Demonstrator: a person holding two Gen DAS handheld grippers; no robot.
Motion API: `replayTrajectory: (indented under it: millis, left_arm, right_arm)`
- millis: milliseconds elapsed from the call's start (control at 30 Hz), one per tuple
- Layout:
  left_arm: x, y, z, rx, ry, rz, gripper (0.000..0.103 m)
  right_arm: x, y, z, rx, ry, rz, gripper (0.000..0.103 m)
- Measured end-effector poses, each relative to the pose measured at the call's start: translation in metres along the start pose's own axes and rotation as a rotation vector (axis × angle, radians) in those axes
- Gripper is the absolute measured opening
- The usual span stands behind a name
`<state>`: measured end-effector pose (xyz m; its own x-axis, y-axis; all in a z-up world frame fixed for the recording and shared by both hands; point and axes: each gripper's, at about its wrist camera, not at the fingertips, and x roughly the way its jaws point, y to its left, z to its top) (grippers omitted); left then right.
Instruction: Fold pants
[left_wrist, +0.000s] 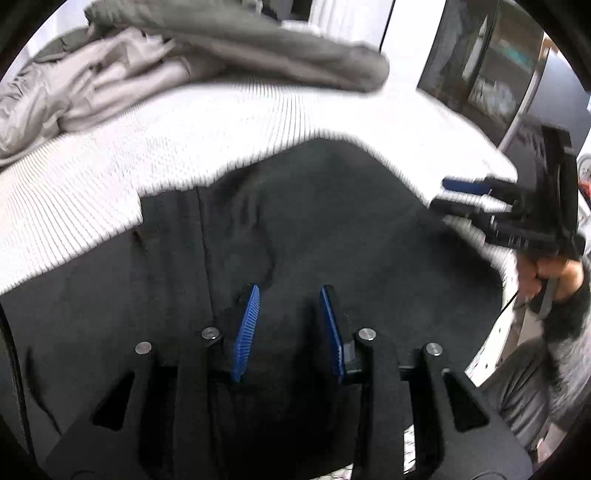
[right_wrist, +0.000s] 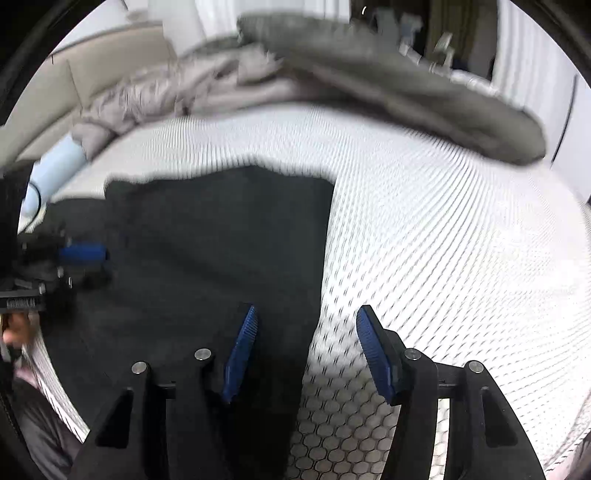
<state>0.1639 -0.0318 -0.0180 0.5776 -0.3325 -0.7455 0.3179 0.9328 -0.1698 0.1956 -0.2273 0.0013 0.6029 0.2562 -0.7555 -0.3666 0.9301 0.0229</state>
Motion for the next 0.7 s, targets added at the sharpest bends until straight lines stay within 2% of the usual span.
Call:
replayTrajectory:
  millis: [100, 200, 233, 300, 367, 433, 467, 500, 567, 667, 700]
  left_arm:
    - [0.001, 0.004, 0.025, -0.022, -0.047, 0.019, 0.044]
    - [0.035, 0.012, 0.036, -0.031, 0.000, 0.060, 0.044]
    - [0.050, 0.017, 0.035, -0.035, 0.036, 0.079, 0.043]
    - [0.065, 0.029, 0.032, -0.039, 0.054, 0.055, 0.037]
    - [0.062, 0.040, 0.026, -0.050, 0.031, 0.018, 0.034]
    - [0.055, 0.052, 0.020, -0.077, 0.013, -0.024, 0.032]
    - [0.052, 0.054, 0.019, -0.069, 0.011, -0.022, 0.029]
    - [0.049, 0.057, 0.016, -0.056, 0.009, -0.016, 0.029]
    - [0.046, 0.056, 0.011, -0.040, 0.008, 0.005, 0.029]
    - [0.032, 0.050, 0.008, -0.040, 0.006, 0.041, 0.030]
    - [0.021, 0.047, 0.010, -0.033, -0.007, 0.058, 0.030]
  right_arm:
    - [0.004, 0.025, 0.018, -0.030, -0.014, 0.088, 0.058]
    - [0.036, 0.053, 0.031, -0.087, 0.030, 0.118, 0.058]
    - [0.054, 0.057, 0.033, -0.094, 0.066, 0.118, 0.058]
    - [0.087, 0.056, 0.037, -0.121, 0.145, 0.086, 0.058]
    - [0.092, 0.059, 0.038, -0.169, 0.151, 0.070, 0.058]
    - [0.088, 0.051, 0.040, -0.172, 0.142, -0.010, 0.058]
    - [0.082, 0.043, 0.034, -0.164, 0.135, -0.050, 0.058]
    - [0.082, 0.034, 0.032, -0.143, 0.133, -0.052, 0.058]
    - [0.088, 0.021, 0.034, -0.067, 0.127, 0.015, 0.058]
    - [0.081, 0.021, 0.041, -0.085, 0.110, 0.030, 0.058]
    - [0.075, 0.020, 0.045, -0.068, 0.095, 0.062, 0.058]
